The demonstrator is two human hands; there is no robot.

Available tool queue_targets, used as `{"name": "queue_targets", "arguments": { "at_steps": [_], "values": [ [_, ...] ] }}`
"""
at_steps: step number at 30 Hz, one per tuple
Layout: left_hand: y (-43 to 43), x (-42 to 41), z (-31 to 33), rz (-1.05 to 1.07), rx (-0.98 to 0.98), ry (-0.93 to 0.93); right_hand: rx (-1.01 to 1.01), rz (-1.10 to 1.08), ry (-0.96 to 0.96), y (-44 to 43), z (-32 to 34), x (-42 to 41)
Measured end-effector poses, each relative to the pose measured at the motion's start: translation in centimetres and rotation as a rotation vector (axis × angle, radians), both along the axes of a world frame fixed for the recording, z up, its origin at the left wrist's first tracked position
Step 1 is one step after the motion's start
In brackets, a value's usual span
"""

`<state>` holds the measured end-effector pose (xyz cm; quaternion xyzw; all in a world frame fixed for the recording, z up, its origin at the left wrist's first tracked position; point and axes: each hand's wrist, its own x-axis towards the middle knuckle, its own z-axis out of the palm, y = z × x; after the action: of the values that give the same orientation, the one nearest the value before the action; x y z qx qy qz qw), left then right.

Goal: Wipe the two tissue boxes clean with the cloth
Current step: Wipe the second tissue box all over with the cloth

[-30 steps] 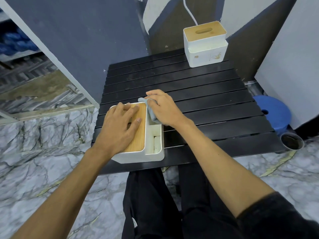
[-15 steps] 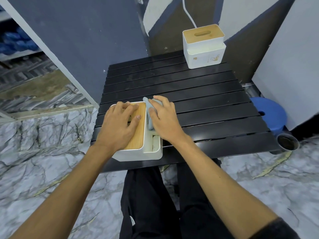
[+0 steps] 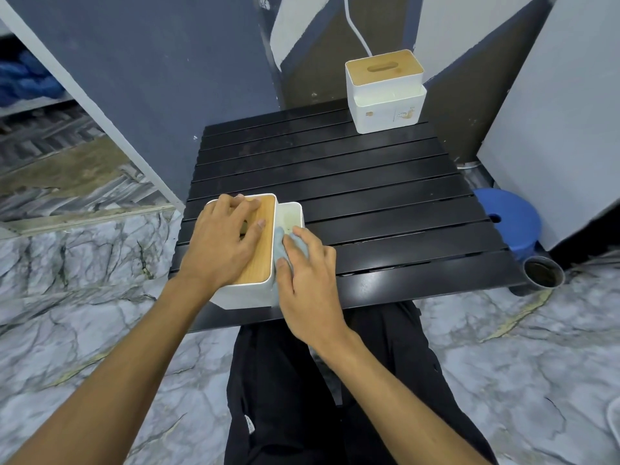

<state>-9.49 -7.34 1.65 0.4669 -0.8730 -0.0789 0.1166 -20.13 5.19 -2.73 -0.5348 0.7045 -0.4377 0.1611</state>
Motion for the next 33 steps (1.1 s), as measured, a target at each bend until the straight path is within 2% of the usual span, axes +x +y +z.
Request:
{"name": "queue_targets", "arguments": {
  "at_steps": [7,12,19,22,25,29,33],
  "values": [
    [-0.3,0.1,-0.1,-0.002,-0.004,-0.002,-0.005,-0.054,0.008,-1.8,0.4,-0.4],
    [-0.1,0.0,0.0,0.009,-0.009,0.012,-0.014,-0.066,0.009,0.1,0.0,0.8],
    [-0.3,0.0,-0.3,0.010,-0.019,0.020,-0.038,-0.016,0.004,2.8,-0.1,1.5],
    [-0.3,0.1,-0.1,-0.002,0.000,0.021,-0.043,0.053,-0.028,3.9,-0.1,0.5],
    [-0.3,0.3,0.0,-0.008,0.014,0.015,-0.095,0.023,-0.053,4.2,0.2,-1.6],
    [-0.4,0.3,0.0,-0.037,0.031,-0.005,-0.125,-0.097,0.089,2.8,0.1,-6.3],
    [-0.5,0.1,0.2,-0.077,0.052,-0.002,0.018,-0.161,0.314,2.0,-1.1,-11.6]
  ]
}}
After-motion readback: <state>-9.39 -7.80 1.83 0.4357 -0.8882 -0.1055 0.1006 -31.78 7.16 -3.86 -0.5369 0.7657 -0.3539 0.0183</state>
